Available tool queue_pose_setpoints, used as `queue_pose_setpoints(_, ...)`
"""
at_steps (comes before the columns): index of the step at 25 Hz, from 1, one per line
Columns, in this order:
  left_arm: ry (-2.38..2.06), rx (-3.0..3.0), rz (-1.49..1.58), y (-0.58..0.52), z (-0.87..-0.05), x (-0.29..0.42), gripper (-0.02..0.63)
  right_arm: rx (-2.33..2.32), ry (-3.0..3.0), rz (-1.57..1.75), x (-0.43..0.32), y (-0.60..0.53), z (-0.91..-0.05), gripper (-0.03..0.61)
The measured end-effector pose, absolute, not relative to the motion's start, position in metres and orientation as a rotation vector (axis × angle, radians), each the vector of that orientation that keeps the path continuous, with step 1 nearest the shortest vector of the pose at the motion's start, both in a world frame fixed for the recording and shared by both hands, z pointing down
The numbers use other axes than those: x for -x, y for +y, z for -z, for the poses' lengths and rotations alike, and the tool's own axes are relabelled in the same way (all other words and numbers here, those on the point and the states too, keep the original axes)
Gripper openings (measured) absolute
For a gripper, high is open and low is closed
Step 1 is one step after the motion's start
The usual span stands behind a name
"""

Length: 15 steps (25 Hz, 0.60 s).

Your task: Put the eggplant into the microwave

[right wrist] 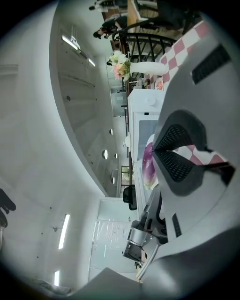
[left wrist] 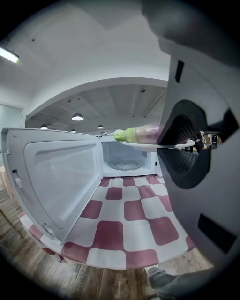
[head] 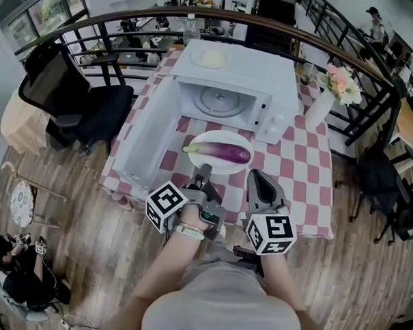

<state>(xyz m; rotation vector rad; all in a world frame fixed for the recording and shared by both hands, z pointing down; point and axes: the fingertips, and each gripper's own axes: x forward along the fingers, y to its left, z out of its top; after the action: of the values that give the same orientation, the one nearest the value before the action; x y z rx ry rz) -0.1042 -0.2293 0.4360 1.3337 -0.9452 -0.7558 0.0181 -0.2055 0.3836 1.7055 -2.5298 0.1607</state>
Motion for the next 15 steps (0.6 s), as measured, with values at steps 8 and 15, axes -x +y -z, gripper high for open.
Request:
queue_pose_setpoints(8,-0.999,-1.327,0.762,-0.282,-0.446,0.101,0.021,-1.663,-2.553,-0.193,-0.026,-0.259,-0.391,0.025)
queue_pose_setpoints(15,-1.025,-1.319,0.779,-0.326,-0.459,0.093,0.021,-1.612,-2.565,-0.199,-0.036,-0.3,-0.401,0.025)
